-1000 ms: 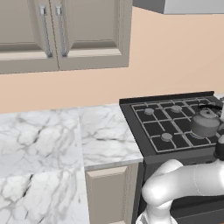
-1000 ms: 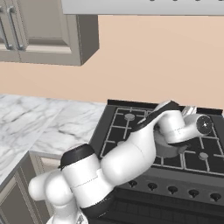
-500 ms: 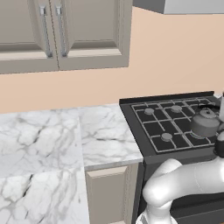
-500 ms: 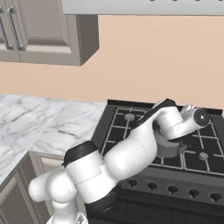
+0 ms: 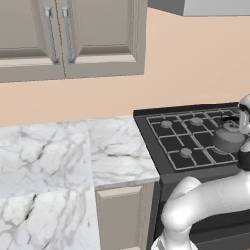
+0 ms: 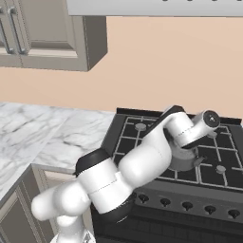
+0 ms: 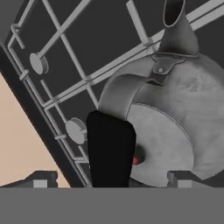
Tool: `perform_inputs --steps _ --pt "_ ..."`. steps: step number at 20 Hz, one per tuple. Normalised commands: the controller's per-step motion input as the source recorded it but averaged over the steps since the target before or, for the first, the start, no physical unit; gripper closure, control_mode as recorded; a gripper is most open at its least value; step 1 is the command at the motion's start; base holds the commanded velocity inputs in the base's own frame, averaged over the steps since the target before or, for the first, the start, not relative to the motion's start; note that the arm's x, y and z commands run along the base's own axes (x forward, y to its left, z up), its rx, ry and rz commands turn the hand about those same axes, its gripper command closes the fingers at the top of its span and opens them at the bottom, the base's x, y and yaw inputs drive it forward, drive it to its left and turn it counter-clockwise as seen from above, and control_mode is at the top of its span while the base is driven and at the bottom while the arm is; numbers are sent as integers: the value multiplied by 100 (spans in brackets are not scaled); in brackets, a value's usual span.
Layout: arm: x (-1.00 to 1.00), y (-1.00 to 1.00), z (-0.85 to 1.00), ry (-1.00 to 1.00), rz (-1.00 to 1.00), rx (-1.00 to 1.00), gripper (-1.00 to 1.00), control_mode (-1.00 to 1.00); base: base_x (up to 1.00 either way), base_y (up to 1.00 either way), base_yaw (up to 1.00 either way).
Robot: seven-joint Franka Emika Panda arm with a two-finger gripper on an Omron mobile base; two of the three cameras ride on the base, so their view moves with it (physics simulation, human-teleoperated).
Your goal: The kettle is done boiling. Turn off the stove, then wait for 300 timesteps before moving the kettle to the dining table.
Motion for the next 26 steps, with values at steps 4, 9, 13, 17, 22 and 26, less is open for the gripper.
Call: perform_inputs --steps 4,9,13,17,22,26 --pt "21 0 -10 8 0 -2 -100 -100 0 0 0" --pt "14 0 -10 6 0 0 -100 -100 0 0 0" --pt "6 0 -12 4 0 0 100 -100 0 0 0" --pt "0 0 -12 1 0 0 100 -100 0 0 0" --pt "0 0 -7 0 0 0 100 -100 0 0 0" --pt "-10 0 0 -4 0 0 100 -100 0 0 0"
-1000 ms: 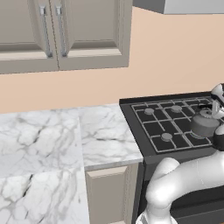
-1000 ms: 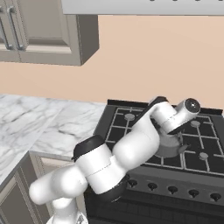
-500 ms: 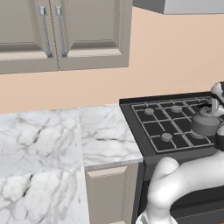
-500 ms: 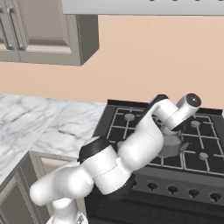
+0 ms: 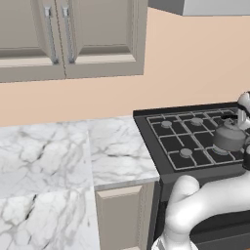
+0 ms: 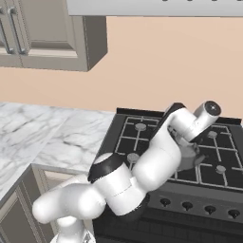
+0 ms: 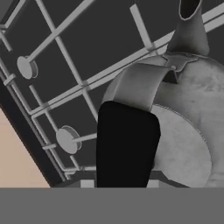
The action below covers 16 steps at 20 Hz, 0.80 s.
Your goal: The kettle is done boiling. Turn off the stove, then wait for 300 timesteps before moving the kettle to the dining table.
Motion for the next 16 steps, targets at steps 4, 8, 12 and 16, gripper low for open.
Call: perform_inputs --steps 4,8,12,16 --pt "-21 0 23 -11 -2 -2 100 -100 0 0 0" --pt "-19 0 48 -9 -2 -5 100 -100 0 0 0" --pt "-16 0 42 -2 -3 -6 100 -100 0 0 0" --pt "-20 0 37 -1 -4 -6 100 -100 0 0 0"
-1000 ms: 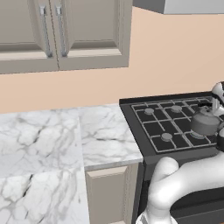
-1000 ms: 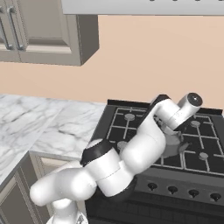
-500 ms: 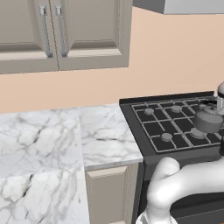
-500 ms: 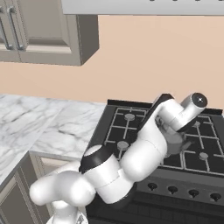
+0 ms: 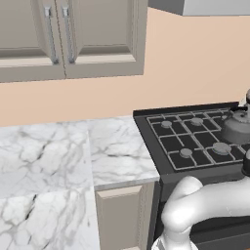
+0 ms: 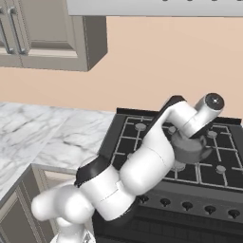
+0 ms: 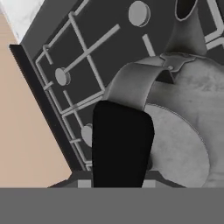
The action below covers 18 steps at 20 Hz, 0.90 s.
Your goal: The kettle is done boiling. Turn off the stove, then wait for 300 timesteps before moving the kettle to the dining table.
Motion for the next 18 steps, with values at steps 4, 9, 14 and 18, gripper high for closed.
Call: perform_inputs --steps 4,9,14,18 --pt "-21 0 42 0 -5 -7 100 -100 0 0 0" --pt "-22 0 23 0 -4 -6 100 -100 0 0 0" --pt "-33 5 5 -2 -1 -6 100 -100 0 0 0" --pt "-26 11 13 -3 -1 -6 100 -100 0 0 0"
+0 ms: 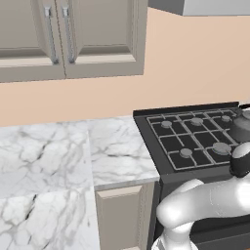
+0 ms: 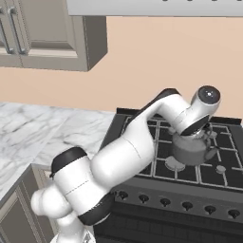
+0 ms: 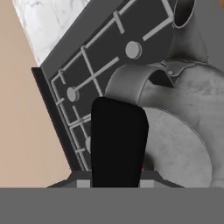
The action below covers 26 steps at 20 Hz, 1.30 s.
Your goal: The kettle is done boiling. Turn off the stove, then wait for 300 timesteps before moving the kettle to the dining table.
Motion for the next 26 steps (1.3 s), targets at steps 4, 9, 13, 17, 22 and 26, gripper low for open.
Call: perform_inputs --steps 4,9,13,17,22,26 --pt "-2 5 4 -2 0 -2 100 -100 0 0 0" --pt "-17 0 0 -5 -1 0 100 100 -16 0 -2" --pt "0 0 0 0 0 0 100 100 -76 0 -11" --pt "0 0 0 0 0 0 100 100 -64 0 -15" --pt "0 0 0 0 0 0 100 100 -50 -2 -21" --pt "0 0 0 0 0 0 100 100 -39 -1 -30"
